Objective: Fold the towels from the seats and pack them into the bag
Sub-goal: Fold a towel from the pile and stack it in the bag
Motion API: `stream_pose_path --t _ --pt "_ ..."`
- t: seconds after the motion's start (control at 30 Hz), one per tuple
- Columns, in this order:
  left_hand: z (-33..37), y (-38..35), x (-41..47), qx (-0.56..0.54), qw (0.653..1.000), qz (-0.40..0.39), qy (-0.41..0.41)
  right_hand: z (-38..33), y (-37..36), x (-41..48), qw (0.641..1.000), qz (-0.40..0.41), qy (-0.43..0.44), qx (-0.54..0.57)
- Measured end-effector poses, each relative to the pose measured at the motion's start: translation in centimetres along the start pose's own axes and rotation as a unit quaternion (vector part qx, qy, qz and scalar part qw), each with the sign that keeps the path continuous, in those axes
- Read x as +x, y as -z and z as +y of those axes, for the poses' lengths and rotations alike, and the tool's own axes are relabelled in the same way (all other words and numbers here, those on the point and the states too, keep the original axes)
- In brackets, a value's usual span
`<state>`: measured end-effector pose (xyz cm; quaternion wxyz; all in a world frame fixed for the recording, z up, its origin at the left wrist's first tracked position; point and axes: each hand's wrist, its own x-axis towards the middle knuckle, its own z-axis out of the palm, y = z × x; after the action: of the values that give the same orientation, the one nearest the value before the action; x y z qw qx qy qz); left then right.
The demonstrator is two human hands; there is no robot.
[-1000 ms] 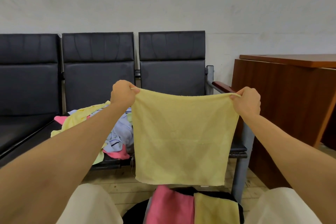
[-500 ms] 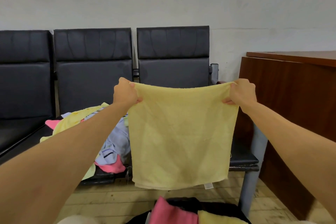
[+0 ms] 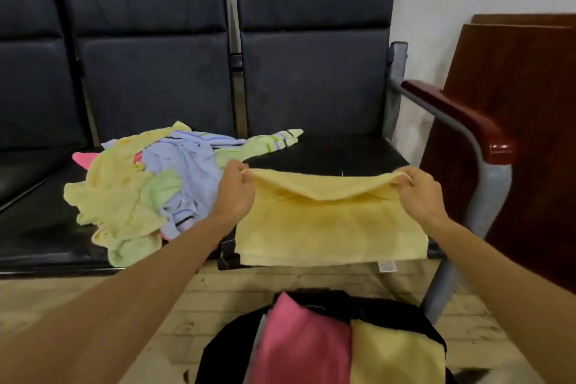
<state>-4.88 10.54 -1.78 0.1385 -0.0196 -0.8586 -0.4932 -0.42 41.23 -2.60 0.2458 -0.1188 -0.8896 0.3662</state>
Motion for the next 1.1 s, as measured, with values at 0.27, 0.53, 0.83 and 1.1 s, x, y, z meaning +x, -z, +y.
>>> stream_pose_path --t 0.27,0.53,0.83,1.1 --pt "-5.3 -0.4 -3.7 0.122 0.971 -0.199 -0.041 4.3 -1.5 -3.0 0.973 -0.186 0.061 -0.119" --pt "-6.4 -0.5 -1.8 0.157 0.966 -0.177 -0.102 5.2 -3.7 -0.6 0.981 -0.143 0.068 -0.109" --pt "-4.8 1.7 -1.4 0.076 0.986 -0.098 -0.110 3.6 0.6 -1.0 0.988 0.060 0.114 -0.082" --pt "-4.1 3.8 -3.4 0.145 0.966 -0.200 -0.080 5.1 4.3 -3.8 0.973 -0.046 0.195 -0.116"
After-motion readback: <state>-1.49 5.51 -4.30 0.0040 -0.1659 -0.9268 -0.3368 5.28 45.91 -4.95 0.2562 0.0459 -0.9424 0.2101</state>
